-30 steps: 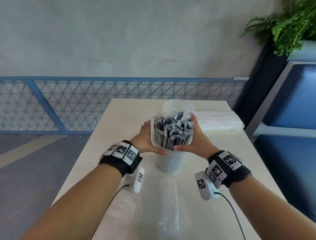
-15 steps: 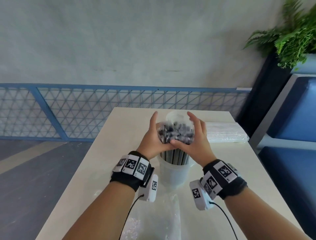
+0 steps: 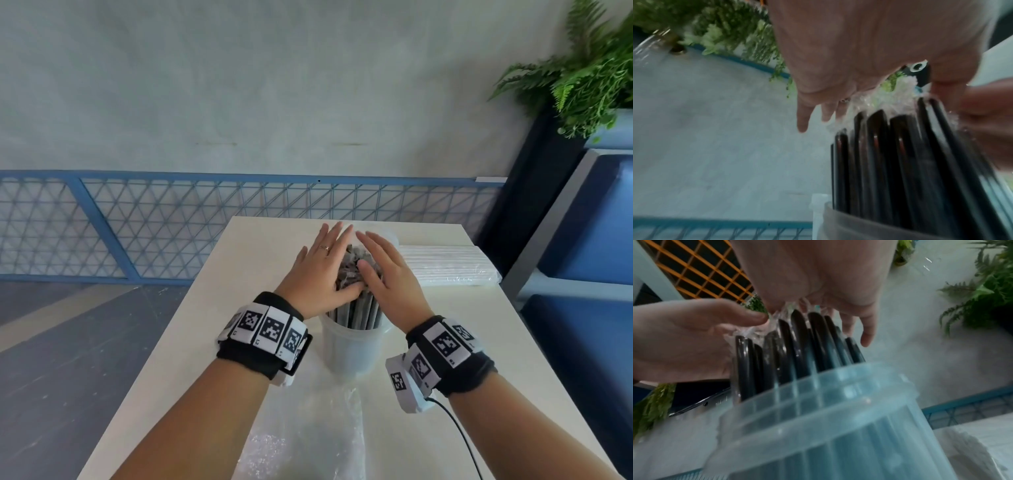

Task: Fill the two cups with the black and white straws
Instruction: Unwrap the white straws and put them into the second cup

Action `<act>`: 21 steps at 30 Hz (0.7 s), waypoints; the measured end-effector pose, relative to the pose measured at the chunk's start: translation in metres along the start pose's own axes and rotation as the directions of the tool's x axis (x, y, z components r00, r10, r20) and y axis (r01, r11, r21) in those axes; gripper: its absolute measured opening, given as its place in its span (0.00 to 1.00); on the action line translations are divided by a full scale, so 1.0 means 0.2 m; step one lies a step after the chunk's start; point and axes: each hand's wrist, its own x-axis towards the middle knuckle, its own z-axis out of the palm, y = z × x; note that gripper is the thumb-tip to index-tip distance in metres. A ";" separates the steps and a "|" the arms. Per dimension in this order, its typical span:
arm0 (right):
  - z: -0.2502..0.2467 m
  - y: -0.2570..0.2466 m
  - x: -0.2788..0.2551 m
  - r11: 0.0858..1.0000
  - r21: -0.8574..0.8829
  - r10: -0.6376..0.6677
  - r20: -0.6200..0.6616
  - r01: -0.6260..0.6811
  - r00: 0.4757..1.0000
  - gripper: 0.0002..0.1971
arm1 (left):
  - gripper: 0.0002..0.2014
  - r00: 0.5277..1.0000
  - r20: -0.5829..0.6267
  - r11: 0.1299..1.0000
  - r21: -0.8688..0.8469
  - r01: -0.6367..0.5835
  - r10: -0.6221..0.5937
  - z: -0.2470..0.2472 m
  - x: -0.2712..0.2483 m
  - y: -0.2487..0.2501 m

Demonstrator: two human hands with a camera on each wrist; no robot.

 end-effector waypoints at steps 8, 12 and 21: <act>-0.02 0.03 -0.04 0.982 0.180 0.053 0.042 -0.060 0.998 0.33 | 0.47 0.998 0.060 0.938 -0.347 0.015 0.006 0.06 -0.03 -0.03; -0.09 0.06 -0.07 0.932 0.301 0.129 0.242 -0.201 0.962 0.51 | 0.65 0.986 0.123 0.833 -0.530 0.161 -0.112 0.10 -0.07 -0.11; -0.05 0.04 -0.08 0.974 0.195 0.079 0.173 -0.113 0.982 0.44 | 0.54 0.974 -0.045 0.853 -0.493 0.173 -0.224 0.13 -0.06 -0.05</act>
